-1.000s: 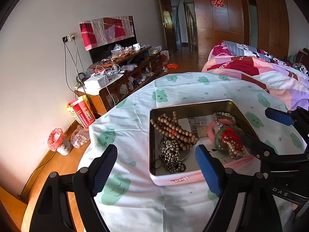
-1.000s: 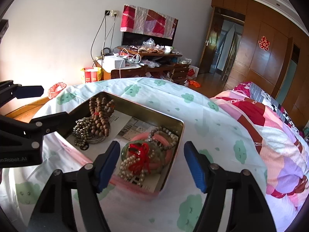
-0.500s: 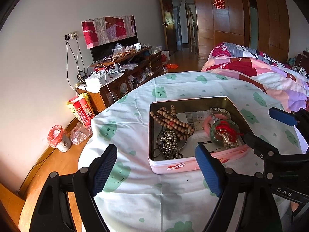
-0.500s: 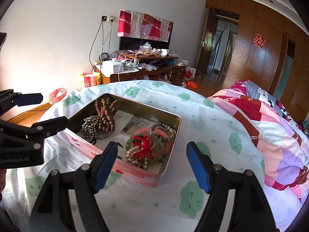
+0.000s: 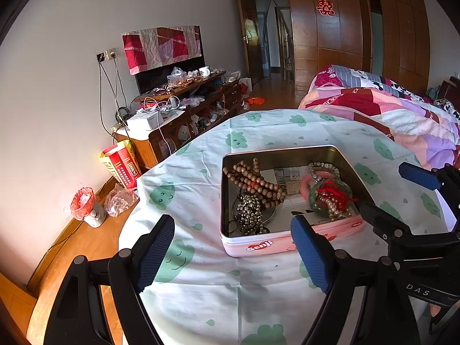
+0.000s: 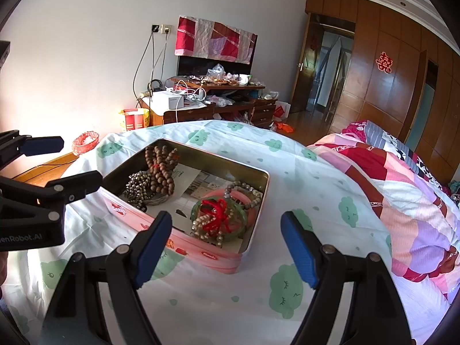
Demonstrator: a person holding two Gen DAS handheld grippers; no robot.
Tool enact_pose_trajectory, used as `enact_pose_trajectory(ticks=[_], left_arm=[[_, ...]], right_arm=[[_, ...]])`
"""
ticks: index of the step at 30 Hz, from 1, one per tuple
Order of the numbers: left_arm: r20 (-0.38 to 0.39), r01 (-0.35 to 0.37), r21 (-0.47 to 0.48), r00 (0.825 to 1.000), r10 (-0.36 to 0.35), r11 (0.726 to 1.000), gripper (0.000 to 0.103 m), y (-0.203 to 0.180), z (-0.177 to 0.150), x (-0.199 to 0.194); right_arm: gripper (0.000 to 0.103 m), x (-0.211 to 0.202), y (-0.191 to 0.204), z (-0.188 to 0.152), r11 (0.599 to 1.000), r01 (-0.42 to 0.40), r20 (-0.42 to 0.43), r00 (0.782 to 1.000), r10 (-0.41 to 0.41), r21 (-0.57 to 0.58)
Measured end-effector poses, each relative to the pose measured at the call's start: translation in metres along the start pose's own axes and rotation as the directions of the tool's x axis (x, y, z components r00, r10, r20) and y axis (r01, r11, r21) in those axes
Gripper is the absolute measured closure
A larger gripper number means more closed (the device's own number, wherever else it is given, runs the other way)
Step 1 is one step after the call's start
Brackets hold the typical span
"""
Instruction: Organize jewelry
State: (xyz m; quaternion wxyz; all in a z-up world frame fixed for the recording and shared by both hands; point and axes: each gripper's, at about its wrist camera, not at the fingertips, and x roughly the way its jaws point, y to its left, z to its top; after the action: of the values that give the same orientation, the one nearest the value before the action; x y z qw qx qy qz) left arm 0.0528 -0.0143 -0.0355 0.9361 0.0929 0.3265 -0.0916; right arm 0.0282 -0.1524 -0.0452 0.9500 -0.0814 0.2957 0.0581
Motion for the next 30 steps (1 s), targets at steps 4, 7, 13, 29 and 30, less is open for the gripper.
enact_pose_trajectory(ticks=[4,7,13,29,30], left_arm=[[0.000,0.000,0.001,1.000,0.000,1.000,0.020,0.0003,-0.0001,0.0000],[0.001,-0.001,0.002,1.000,0.001,1.000,0.020,0.0003,-0.0002,-0.0001],[0.001,-0.002,-0.001,1.000,0.002,1.000,0.020,0.0013,-0.0001,-0.0005],[0.001,0.007,0.004,1.000,-0.007,1.000,0.020,0.0032,0.0000,-0.0035],[0.000,0.010,0.004,1.000,-0.010,1.000,0.020,0.0030,-0.0001,-0.0035]], right_arm=[[0.023,0.0001,-0.0002,-0.0001,1.000,-0.001,0.000,1.000,0.001,-0.001],[0.023,0.0002,-0.0003,0.0000,1.000,0.000,0.000,1.000,0.000,-0.001],[0.023,-0.0015,-0.0001,-0.0002,1.000,0.000,0.003,1.000,0.000,0.001],[0.023,-0.0040,0.0000,-0.0010,1.000,0.001,0.004,1.000,-0.001,0.001],[0.023,-0.0040,0.0000,-0.0011,1.000,0.001,0.004,1.000,-0.001,0.001]])
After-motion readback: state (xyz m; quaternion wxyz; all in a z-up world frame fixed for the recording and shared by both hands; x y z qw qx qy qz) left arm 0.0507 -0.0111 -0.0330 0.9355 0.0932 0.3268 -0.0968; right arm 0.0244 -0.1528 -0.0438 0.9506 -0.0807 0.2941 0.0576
